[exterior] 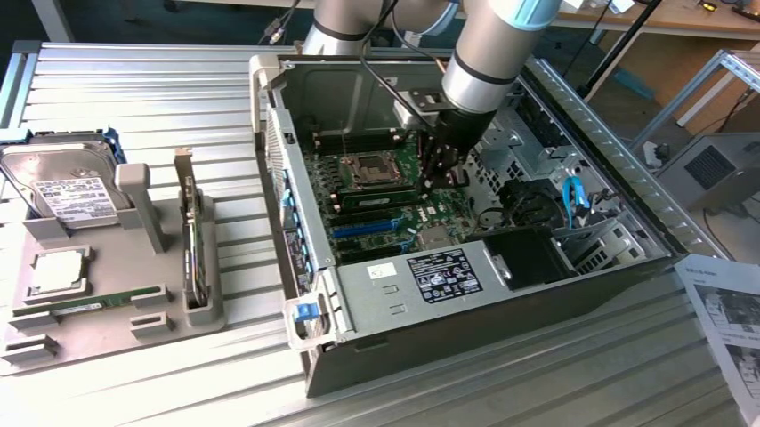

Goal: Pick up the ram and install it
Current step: 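Press down the ram until it locks into place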

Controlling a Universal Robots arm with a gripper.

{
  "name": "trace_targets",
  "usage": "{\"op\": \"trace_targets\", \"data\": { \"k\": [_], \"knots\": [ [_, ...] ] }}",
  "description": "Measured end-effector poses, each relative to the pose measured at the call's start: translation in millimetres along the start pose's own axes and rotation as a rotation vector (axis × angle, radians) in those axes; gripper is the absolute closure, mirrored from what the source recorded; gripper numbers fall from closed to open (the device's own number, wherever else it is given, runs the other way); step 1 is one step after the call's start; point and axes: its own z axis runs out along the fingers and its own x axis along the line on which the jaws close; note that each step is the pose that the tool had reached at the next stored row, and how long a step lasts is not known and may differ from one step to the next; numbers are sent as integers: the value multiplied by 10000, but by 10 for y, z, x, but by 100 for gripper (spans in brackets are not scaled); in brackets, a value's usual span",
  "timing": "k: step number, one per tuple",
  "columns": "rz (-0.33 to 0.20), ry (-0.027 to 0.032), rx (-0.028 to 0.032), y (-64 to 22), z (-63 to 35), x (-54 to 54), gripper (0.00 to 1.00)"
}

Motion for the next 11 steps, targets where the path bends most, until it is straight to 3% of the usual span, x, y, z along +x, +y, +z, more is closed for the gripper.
{"op": "trace_targets", "data": {
  "k": [3,8,11],
  "knots": [
    [-2,-15,7,-1,-29,-3,89],
    [0,62,1,2,-257,-5,89],
    [0,91,1,2,-321,-6,89]
  ]
}}
